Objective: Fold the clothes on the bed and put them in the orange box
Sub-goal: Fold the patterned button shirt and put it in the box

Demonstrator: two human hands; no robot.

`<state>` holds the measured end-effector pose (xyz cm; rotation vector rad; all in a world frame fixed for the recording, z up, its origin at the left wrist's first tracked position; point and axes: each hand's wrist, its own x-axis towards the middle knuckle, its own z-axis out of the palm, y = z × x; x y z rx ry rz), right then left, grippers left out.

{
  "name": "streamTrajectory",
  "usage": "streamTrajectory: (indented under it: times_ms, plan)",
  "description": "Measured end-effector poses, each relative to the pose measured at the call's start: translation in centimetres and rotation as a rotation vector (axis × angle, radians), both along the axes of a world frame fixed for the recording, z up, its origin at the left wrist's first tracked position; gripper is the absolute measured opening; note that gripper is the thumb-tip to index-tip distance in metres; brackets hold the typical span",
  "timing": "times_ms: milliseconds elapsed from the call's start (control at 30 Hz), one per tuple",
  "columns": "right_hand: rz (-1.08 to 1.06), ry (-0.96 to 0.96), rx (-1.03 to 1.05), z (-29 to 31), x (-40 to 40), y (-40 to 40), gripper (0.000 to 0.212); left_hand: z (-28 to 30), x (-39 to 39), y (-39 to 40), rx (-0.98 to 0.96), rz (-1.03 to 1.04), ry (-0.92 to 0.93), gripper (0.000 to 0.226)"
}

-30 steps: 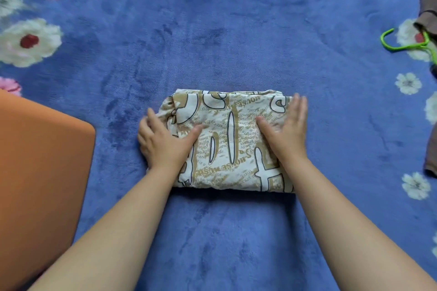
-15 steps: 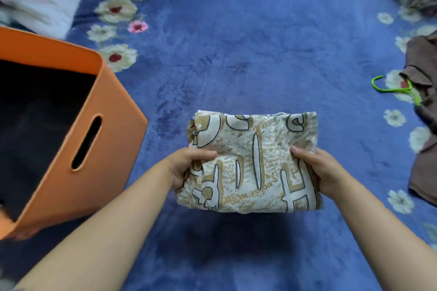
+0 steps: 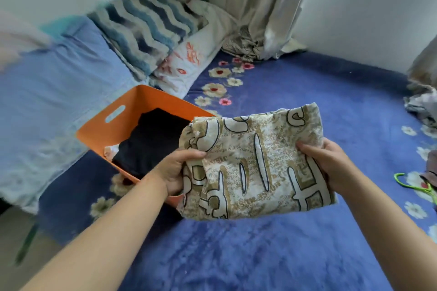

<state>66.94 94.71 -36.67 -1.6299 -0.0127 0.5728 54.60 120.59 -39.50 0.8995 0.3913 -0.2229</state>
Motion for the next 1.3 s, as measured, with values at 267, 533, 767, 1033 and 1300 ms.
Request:
streamTrajectory:
  times_ms: [267,533,767,1033,1300]
  plan:
    - [0.226,-0.290,-0.392,4.5,2.5,15.9,0.013,0.9,-1.2,10.6,0.137,0.123,0.142,0.035]
    - [0.635,-0.511,-0.922,1.0,7.9,28.2,0.020,-4.8,1.1,14.9,0.391,-0.189,0.251,0.043]
    - [0.915,-0.406,-1.101,-4.6,8.8,32.3,0.020,-8.2,3.5,19.3,1.232,-1.350,0.392,0.007]
    - [0.832,-0.484,-1.163,-7.6,9.6,31.8,0.019,-8.9,6.6,21.3,0.489,-0.555,0.478,0.085]
    - [0.848,-0.546,-1.253,-6.9,9.7,31.4,0.038,-10.7,6.1,18.1,0.679,-0.443,0.321,0.057]
